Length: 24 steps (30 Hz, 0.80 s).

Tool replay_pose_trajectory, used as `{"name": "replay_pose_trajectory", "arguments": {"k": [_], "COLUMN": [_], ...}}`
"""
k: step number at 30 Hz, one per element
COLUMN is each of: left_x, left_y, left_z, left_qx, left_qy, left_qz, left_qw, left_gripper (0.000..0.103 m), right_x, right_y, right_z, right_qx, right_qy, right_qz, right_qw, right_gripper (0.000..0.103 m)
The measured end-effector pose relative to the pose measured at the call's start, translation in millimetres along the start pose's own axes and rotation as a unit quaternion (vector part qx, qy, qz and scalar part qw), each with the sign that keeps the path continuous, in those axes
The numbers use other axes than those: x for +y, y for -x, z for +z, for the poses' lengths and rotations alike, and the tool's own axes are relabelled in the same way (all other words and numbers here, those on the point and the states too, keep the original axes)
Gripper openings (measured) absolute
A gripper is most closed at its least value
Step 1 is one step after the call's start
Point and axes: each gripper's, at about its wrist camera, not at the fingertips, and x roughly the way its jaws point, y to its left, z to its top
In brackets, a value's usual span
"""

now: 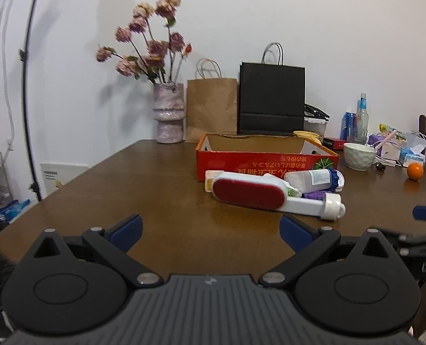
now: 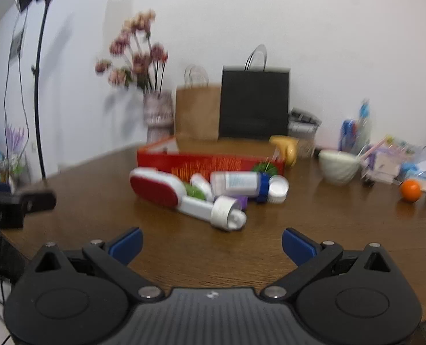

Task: Organize rigid objects
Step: 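Grasp the cream square plug adapter with the left tool while the right tool grasps the white tape roll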

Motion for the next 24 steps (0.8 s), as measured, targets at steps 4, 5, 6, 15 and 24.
{"name": "replay_pose_trajectory", "arguments": {"k": [4, 5, 6, 15, 24], "left_x": [1.6, 0.9, 0.3, -19.2, -16.6], "left_y": [-52.5, -63.3, -75.6, -142.0, -201.2], "left_z": [19.8, 23.7, 28.4, 42.6, 61.6], "left_qx": [0.015, 0.016, 0.021, 0.041, 0.06], "left_qy": [-0.006, -0.007, -0.008, -0.015, -0.025], "left_qz": [-0.014, -0.015, -0.014, -0.037, -0.026], "left_qw": [0.9998, 0.9997, 0.9997, 0.9984, 0.9975], "left_gripper": [0.103, 0.103, 0.103, 0.103, 0.103], "right_x": [-10.1, -12.4, -14.2, -16.3, -29.1], "right_y": [-35.6, -44.9, -54.1, -117.7, -130.1], "right_z": [14.5, 18.2, 21.5, 33.4, 32.9], "right_qx": [0.013, 0.014, 0.016, 0.053, 0.07], "right_qy": [-0.016, -0.017, -0.018, -0.019, -0.034], "right_qz": [-0.009, -0.009, -0.011, -0.008, 0.018], "right_qw": [1.0, 1.0, 1.0, 0.998, 0.997], "right_gripper": [0.1, 0.096, 0.091, 0.064, 0.033]}}
